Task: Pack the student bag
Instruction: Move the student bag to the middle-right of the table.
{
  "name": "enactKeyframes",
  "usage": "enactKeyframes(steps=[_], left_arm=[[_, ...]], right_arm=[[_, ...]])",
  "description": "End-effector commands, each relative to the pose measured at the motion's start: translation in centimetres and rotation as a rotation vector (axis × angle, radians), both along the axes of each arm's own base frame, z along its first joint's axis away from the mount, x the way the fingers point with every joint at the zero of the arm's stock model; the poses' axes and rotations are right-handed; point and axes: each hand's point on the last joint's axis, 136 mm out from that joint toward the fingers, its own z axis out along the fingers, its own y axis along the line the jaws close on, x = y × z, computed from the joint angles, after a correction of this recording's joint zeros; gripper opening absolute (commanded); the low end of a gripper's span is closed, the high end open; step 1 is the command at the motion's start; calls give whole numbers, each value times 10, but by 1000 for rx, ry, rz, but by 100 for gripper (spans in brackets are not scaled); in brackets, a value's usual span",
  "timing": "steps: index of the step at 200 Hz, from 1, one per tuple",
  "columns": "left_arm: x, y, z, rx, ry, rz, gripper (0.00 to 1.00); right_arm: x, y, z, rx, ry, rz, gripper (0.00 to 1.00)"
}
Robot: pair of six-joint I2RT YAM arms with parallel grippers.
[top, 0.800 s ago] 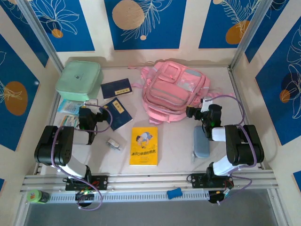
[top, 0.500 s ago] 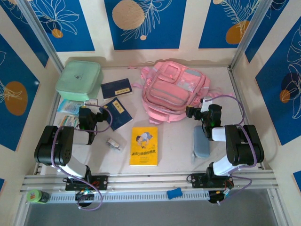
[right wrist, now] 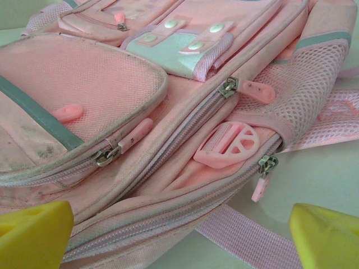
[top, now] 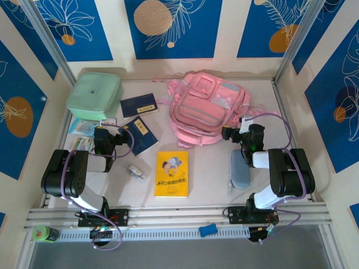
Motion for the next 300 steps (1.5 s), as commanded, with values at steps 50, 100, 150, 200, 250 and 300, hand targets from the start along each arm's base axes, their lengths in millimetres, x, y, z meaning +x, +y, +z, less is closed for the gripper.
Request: enactKeyframes(steps=[50, 100, 150, 200, 250, 300], left_arm=[[0, -1, 3, -10, -18, 3, 99], [-3, -10, 5, -13, -35, -50, 100], [-16, -11, 37, -11, -80, -68, 99], [-29, -14, 103, -143, -117, -54, 99], [-44, -11, 153, -472, -211, 25, 99], [-51, -35, 135, -687, 30, 12, 99]], right_arm=[[9, 1, 14, -3, -44, 19, 99], [8, 0, 17, 7, -52, 20, 99], [-1, 6, 50, 44, -21, 63, 99], [-19, -21, 112, 274, -20, -112, 99], [-47, -54, 104, 482, 195, -333, 99], [-67, -10, 86, 665, 473, -243, 99]])
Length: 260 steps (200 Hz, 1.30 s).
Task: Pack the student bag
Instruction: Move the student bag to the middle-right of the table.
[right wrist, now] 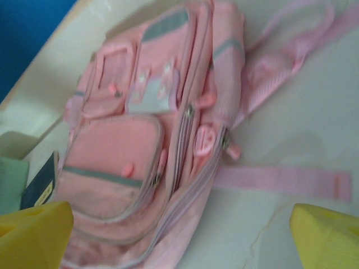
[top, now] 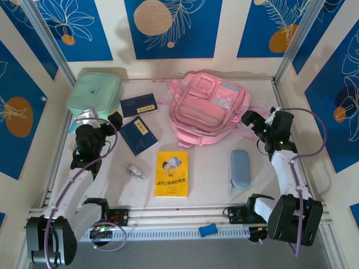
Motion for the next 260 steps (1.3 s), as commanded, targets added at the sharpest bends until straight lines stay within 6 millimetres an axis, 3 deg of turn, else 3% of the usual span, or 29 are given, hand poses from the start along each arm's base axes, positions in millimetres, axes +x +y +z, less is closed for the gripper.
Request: enactKeyframes(steps=[1, 37, 61, 88, 136, 179, 201, 223, 239, 260], left_arm=[[-6, -23, -11, -156, 132, -90, 99], [-19, -75, -30, -210, 252, -276, 99], [-27, -111, -38, -179, 280, -356, 99], [-36, -147, -46, -147, 293, -426, 99], [-43, -199, -60, -130, 308, -521, 99], [-40, -211, -70, -112, 351, -532, 99], [-38, -210, -62, -98, 344, -528, 99], [-36, -201, -57, -58, 357, -483, 99], [-37, -195, -53, -39, 369, -460, 99], [-40, -196, -51, -50, 374, -467, 99]], right_arm=[[-21, 35, -12, 188, 158, 84, 99], [-37, 78, -39, 273, 310, 208, 99], [-36, 103, -52, 235, 343, 272, 99], [-23, 127, -59, 177, 342, 323, 100], [16, 149, -68, 100, 318, 332, 100], [43, 196, -71, 89, 295, 403, 100], [53, 238, -46, 155, 227, 478, 99], [42, 274, -29, 133, 191, 570, 100], [31, 270, -25, 100, 201, 573, 99], [20, 234, -19, 111, 192, 521, 99]])
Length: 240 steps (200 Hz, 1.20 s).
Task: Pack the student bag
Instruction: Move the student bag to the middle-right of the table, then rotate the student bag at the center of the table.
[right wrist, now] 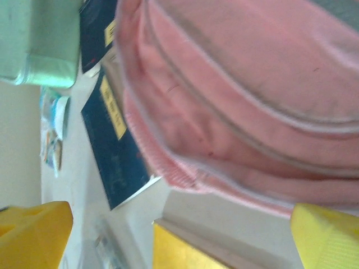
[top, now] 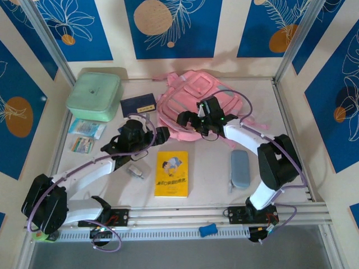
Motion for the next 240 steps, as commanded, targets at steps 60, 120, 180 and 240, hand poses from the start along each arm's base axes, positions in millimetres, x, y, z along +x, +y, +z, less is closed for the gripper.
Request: enactKeyframes(steps=[60, 120, 180, 240], left_arm=[[1, -70, 3, -47, 33, -90, 99], [12, -123, -23, -27, 87, -136, 99], [18, -124, -55, 15, 139, -102, 99], [29, -128, -72, 39, 140, -88, 100]], right_arm=[[12, -171, -6, 6, 147, -354, 96], [60, -204, -42, 60, 228, -453, 83], [100, -202, -73, 60, 253, -431, 62], [106, -206, -51, 91, 175, -424, 6]])
